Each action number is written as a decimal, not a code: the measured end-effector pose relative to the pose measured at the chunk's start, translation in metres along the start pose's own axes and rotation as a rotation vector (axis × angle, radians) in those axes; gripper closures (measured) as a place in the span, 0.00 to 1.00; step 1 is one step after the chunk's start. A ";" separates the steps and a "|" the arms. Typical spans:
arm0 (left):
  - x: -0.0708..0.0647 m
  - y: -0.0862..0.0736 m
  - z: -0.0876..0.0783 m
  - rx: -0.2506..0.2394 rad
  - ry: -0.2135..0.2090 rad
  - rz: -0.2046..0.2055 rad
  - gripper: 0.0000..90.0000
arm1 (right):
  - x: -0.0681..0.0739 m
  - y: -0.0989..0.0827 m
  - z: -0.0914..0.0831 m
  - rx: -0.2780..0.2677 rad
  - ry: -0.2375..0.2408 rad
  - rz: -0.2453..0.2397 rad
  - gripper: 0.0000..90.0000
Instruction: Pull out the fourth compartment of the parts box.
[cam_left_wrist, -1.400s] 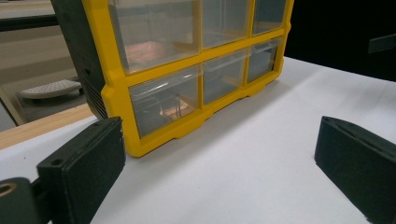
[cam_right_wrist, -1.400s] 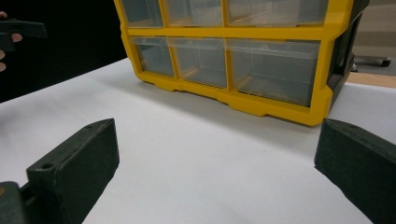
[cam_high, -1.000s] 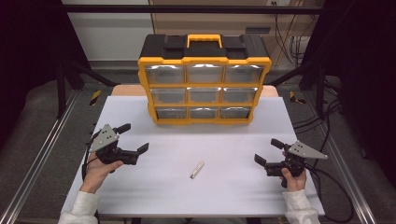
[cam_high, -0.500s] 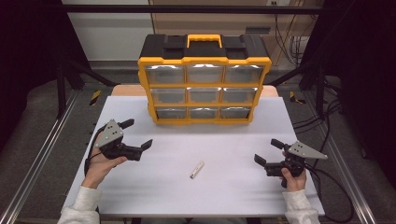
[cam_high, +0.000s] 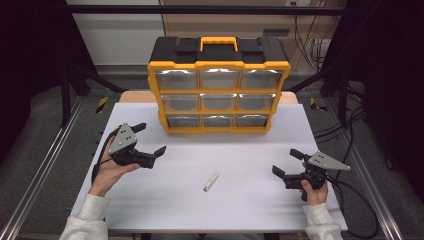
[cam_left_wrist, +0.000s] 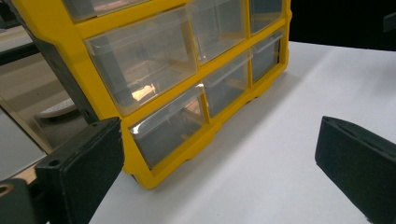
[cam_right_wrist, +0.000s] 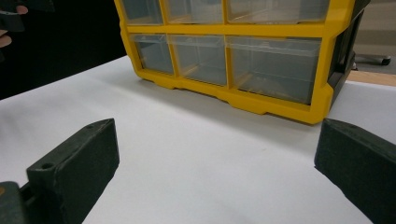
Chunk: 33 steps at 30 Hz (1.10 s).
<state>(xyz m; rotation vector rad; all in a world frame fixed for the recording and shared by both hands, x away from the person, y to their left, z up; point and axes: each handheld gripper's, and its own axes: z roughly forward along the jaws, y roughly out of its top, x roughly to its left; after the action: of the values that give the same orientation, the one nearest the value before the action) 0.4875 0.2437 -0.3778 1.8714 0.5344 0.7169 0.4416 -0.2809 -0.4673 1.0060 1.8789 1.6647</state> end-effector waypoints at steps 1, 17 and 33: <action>0.000 0.001 0.000 0.002 0.001 0.004 0.01 | 0.000 0.000 0.000 0.000 0.000 -0.001 0.00; 0.002 0.023 0.008 0.042 0.008 0.096 0.01 | 0.001 0.000 0.000 0.005 0.001 0.007 0.00; 0.003 0.035 0.022 0.077 0.007 0.171 0.00 | 0.000 0.000 0.001 0.007 0.004 -0.003 0.00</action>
<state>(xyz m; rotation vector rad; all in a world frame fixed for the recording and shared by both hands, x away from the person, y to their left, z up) 0.5057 0.2176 -0.3516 2.0042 0.4153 0.8255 0.4420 -0.2805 -0.4678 1.0037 1.8892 1.6602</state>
